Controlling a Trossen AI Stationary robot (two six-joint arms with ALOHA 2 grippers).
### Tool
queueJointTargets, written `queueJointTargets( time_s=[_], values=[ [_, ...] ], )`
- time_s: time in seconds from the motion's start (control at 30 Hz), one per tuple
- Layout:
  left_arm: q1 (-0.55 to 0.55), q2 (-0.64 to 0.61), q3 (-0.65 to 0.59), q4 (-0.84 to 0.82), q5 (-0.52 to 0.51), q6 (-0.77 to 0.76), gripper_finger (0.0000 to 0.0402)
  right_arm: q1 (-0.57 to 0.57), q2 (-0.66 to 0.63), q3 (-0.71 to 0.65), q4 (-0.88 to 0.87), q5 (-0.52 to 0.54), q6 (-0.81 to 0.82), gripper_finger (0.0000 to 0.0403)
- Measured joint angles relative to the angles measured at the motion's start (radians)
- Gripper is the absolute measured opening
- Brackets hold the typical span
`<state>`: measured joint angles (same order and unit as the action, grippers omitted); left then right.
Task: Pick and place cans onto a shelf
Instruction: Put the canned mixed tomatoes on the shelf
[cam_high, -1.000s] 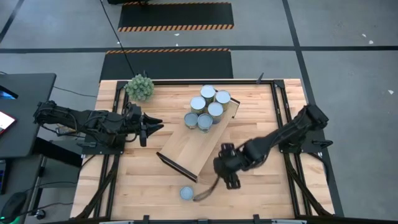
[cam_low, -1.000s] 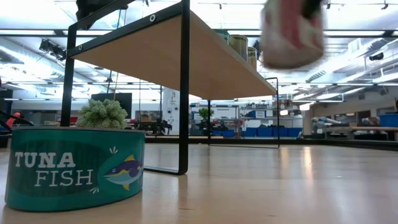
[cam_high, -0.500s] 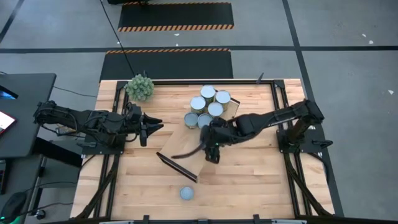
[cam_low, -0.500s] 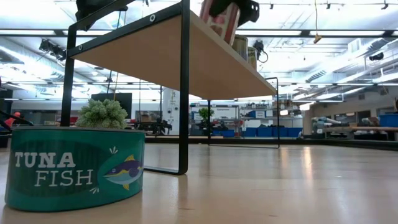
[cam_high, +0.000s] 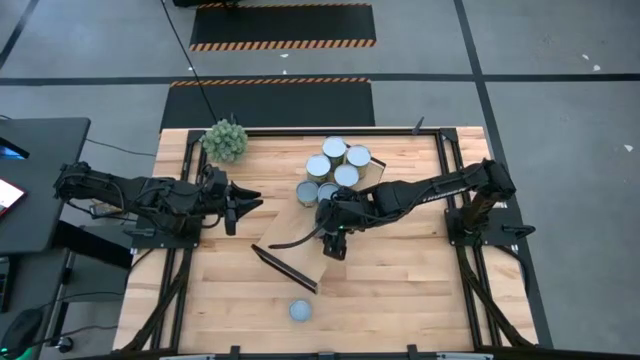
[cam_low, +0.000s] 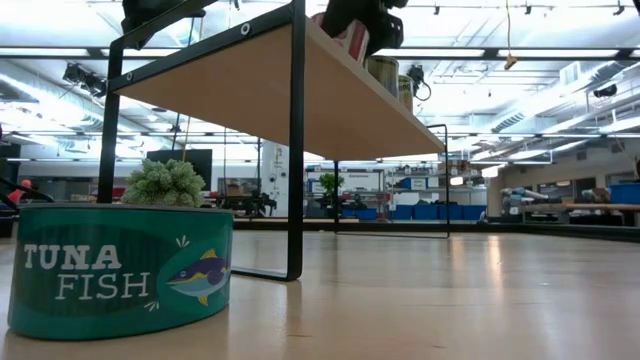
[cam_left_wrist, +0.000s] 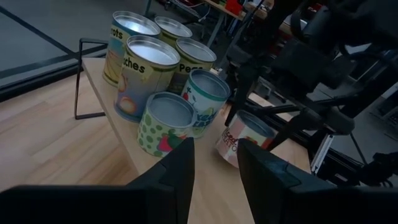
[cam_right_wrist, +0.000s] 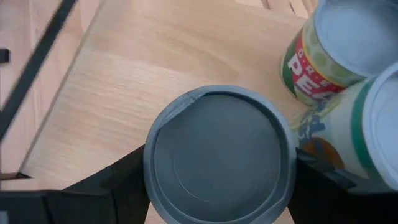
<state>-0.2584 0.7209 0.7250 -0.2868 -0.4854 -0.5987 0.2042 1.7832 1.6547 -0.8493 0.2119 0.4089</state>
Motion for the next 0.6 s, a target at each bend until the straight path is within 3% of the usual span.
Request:
queueJointTargets(
  time_s=[0.23, 0.6],
  values=[
    [0.000, 0.000, 0.000, 0.002, 0.000, 0.001, 0.0128, 0.000, 0.000, -0.008, 0.019, 0.003, -0.012, 0.0307],
    [0.000, 0.000, 0.000, 0.002, 0.000, 0.002, 0.0128, -0.007, 0.000, -0.018, 0.019, 0.014, -0.039, 0.0389]
  ],
)
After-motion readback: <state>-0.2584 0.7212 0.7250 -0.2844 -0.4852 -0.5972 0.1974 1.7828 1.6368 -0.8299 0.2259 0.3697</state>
